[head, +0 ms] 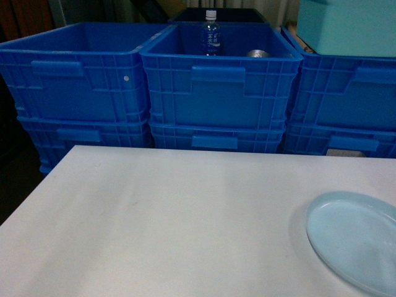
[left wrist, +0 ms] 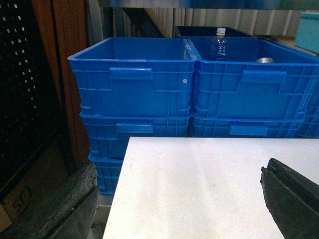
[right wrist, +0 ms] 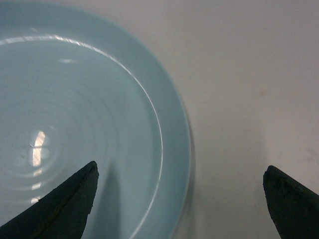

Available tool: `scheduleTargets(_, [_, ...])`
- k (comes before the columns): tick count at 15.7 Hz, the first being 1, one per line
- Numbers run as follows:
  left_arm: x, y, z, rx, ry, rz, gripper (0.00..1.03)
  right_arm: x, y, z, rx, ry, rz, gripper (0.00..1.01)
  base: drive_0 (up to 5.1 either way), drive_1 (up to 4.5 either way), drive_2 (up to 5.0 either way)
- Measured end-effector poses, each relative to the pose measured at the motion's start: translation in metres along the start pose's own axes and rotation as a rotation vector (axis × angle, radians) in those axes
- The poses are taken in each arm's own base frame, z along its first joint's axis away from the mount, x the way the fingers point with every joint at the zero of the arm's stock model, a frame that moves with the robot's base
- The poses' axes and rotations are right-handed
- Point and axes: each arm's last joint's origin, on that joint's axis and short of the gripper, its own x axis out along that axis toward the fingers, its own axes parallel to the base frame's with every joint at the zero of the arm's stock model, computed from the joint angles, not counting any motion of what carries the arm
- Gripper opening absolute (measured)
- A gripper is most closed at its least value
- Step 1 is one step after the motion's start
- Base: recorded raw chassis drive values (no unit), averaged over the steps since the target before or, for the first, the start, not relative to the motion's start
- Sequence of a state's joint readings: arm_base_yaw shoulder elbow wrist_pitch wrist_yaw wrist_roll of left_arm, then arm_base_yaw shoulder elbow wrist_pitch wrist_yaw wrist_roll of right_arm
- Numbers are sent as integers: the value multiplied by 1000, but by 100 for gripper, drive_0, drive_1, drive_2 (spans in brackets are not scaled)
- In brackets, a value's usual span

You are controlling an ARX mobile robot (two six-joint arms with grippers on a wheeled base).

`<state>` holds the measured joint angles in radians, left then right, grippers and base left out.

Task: Place blue tray on left shelf second layer neatly

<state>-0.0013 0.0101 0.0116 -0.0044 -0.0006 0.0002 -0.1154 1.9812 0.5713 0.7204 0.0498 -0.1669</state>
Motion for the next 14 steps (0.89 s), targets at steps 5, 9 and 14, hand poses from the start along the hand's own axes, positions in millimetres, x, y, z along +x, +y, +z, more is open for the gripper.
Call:
scheduleTargets(5, [0,0,0,0,0,0,98,14,-16,-24,120,53,-2,98,0,0,0])
scheduleTargets(9, [0,0,0,0,-1,0,98,21,-15,-17,228,119,74,98,0,0,0])
scheduleTargets(14, [0,0,0,0,-1,0,98,21,-10,-10,291,161,93,83,0,0,0])
